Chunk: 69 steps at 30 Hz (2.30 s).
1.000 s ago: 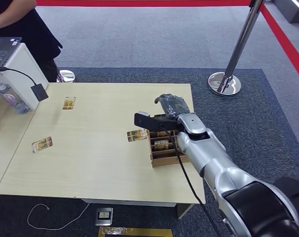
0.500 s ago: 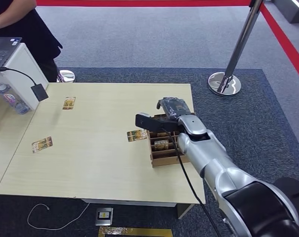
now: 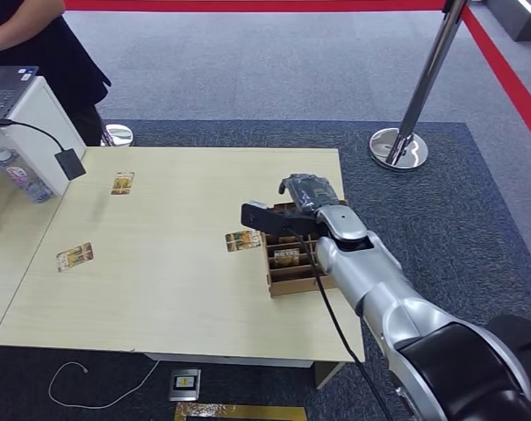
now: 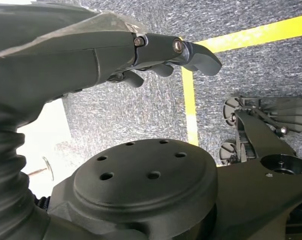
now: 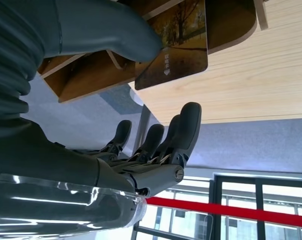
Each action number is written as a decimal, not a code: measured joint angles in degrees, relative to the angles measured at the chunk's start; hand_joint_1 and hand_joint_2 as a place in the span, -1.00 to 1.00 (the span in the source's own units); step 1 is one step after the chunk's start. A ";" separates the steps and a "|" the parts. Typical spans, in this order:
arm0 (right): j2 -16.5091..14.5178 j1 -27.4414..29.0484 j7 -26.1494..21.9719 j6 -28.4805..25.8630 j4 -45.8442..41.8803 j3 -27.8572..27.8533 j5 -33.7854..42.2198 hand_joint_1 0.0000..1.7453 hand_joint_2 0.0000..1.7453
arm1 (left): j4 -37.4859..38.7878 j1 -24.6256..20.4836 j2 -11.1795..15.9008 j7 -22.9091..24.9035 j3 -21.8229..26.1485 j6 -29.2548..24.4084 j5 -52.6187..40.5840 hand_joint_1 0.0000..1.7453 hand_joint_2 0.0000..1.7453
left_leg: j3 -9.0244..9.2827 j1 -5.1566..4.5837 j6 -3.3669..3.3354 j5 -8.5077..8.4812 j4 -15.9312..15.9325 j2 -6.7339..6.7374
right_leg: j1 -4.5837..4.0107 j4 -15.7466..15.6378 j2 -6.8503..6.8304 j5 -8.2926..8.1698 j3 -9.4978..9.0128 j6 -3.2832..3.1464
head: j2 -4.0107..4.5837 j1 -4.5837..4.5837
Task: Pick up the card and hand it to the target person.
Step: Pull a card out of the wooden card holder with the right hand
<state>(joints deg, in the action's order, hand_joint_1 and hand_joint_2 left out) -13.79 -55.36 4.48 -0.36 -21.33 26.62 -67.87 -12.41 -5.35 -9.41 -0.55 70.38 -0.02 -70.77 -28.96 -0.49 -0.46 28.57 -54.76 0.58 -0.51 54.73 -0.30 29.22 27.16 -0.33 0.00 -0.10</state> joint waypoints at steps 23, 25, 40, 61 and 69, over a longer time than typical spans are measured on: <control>0.52 0.36 0.16 0.07 0.55 -0.39 -0.15 -0.05 1.00 | 0.00 0.00 0.01 -0.28 -0.02 0.17 -0.46 -1.00 1.00 | 0.00 0.00 0.00 0.00 0.00 0.00 | 0.00 0.00 0.00 0.00 0.00 0.00 | 0.00 0.01; 0.59 0.46 0.15 0.02 0.55 -0.39 -0.15 0.06 1.00 | 0.00 0.00 0.01 -0.28 -0.03 0.17 -0.55 -1.00 1.00 | 0.00 0.00 0.00 0.00 0.00 0.00 | 0.00 0.00 0.00 0.00 0.00 0.00 | 0.00 0.01; 1.01 0.65 -0.32 -0.86 0.52 -0.47 -0.35 1.00 1.00 | 0.00 0.00 0.01 -0.28 -0.09 0.17 -0.76 -1.00 1.00 | 0.00 0.00 0.00 0.00 0.00 0.00 | 0.00 0.00 0.00 0.00 0.00 0.00 | 0.00 0.00; 0.90 0.53 -2.43 -1.38 -0.61 -0.55 -0.85 1.00 1.00 | 0.00 0.00 0.03 -0.28 -0.19 0.20 -0.72 -1.00 1.00 | 0.01 0.00 0.01 -0.01 0.00 0.00 | 0.00 0.01 0.00 -0.01 -0.02 0.00 | 0.00 0.01; 0.24 0.19 -3.40 0.26 -2.16 -0.55 -0.39 1.00 1.00 | 0.00 0.00 0.03 -0.36 -0.17 0.20 -0.29 -1.00 1.00 | 0.01 0.00 0.01 -0.01 0.00 0.00 | 0.00 0.02 0.00 -0.01 -0.02 0.00 | 0.00 0.01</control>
<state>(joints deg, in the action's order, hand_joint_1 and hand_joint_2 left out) -13.55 -55.17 1.08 -0.10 -23.49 26.08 -68.26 -12.41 -5.35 -9.38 -0.91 70.20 0.17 -71.06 -28.95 -0.49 -0.45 28.56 -54.77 0.59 -0.51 54.75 -0.30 29.21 27.14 -0.33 0.00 -0.10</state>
